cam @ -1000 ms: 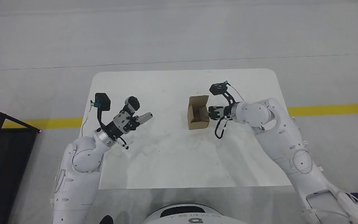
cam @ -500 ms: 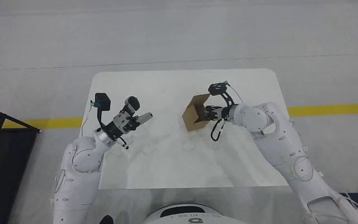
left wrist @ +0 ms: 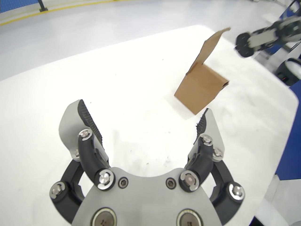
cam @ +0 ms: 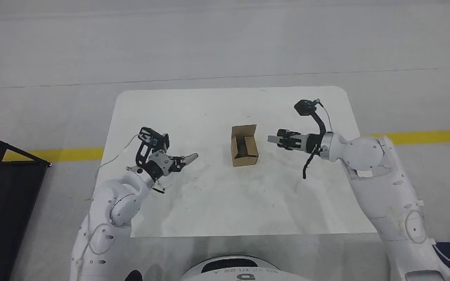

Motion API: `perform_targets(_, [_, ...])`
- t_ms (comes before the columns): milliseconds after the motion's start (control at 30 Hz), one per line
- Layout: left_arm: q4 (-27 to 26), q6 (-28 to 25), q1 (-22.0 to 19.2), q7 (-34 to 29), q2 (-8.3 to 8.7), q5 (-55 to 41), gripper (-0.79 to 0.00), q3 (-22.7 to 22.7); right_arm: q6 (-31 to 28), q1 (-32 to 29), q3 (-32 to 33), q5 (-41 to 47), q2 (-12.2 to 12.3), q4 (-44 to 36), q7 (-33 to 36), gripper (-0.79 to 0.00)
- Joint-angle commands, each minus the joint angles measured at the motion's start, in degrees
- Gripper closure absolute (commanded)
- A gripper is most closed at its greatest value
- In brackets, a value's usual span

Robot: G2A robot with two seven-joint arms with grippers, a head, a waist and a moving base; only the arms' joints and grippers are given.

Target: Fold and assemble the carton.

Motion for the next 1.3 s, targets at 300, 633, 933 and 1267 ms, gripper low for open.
perform_targets(300, [-0.3, 13.2, -6.4, -6.5, -1.24, -0.8, -0.785, 9.6, -1.9, -0.3, -0.1, 1.9, 0.4, -0.1, 2.6, -0.785])
perform_targets(633, [-0.6, 14.0, -5.9, -13.0, -1.10, 1.4, -0.785, 11.6, -2.4, -0.5, -1.3, 2.8, 0.4, 0.1, 3.2, -0.785])
perform_targets(933, [-1.9, 19.4, -9.9, -24.4, -1.67, -2.6, -0.785, 16.1, -4.9, 7.2, -6.8, 10.8, -0.2, 9.1, 10.3, -0.739])
perform_targets(1267, [5.2, 25.5, -18.7, -27.6, -3.01, -9.1, -0.785, 20.5, -4.5, 13.5, -14.5, 13.2, -1.7, 15.7, 9.4, -0.699])
